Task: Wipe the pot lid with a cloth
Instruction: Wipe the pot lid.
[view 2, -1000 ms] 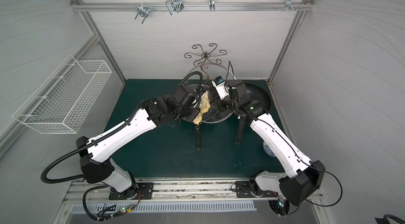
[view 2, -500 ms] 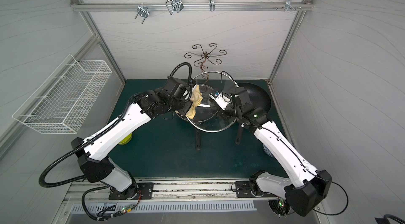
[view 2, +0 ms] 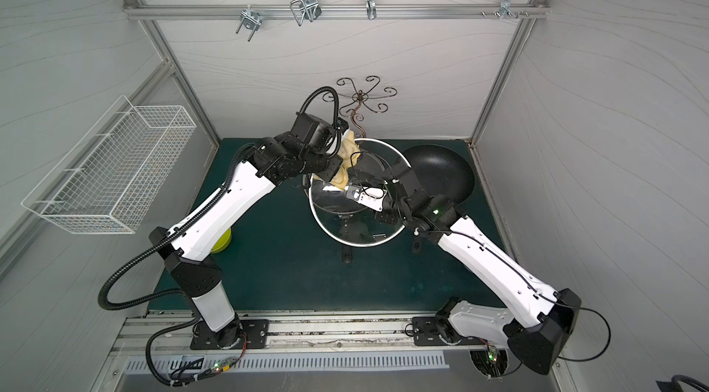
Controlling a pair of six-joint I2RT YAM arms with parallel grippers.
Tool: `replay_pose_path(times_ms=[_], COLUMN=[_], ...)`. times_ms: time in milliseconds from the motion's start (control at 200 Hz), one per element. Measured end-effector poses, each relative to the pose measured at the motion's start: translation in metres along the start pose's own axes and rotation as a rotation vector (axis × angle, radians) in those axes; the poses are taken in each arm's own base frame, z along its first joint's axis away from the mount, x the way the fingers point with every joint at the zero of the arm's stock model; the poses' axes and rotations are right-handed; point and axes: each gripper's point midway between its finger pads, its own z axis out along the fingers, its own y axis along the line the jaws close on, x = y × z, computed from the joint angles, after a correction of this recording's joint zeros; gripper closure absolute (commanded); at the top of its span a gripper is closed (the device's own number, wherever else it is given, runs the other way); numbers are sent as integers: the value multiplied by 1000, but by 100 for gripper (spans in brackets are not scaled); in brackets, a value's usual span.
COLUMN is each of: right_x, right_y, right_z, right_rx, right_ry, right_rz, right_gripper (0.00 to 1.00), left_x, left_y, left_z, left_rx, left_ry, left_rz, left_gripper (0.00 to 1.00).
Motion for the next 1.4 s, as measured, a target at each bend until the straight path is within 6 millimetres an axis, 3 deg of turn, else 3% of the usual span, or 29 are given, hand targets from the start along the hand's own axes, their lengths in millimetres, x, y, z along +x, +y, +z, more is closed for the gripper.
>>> replay_pose_path(times_ms=[375,695,1021,1176,1401], right_x=[-23,-32,-27,-13,1], right_y=[32,32,19,1,-27], right_z=[16,20,22,24,18], right_rx=[-89,-93,-68,-24,71], right_ry=[-36,-59,-58,-27,28], right_rz=[-203,-234,-139,-50,117], right_gripper=[100,100,100,100,100], left_x=[5,9,0,-2,12], left_y=[-30,-54,-40,-17,5], left_z=[10,18,18,13,6], left_rx=[114,154,129,79,19], left_ry=[42,62,33,17,42], left_rz=[124,219,138,94,51], left_gripper=[100,100,100,100,100])
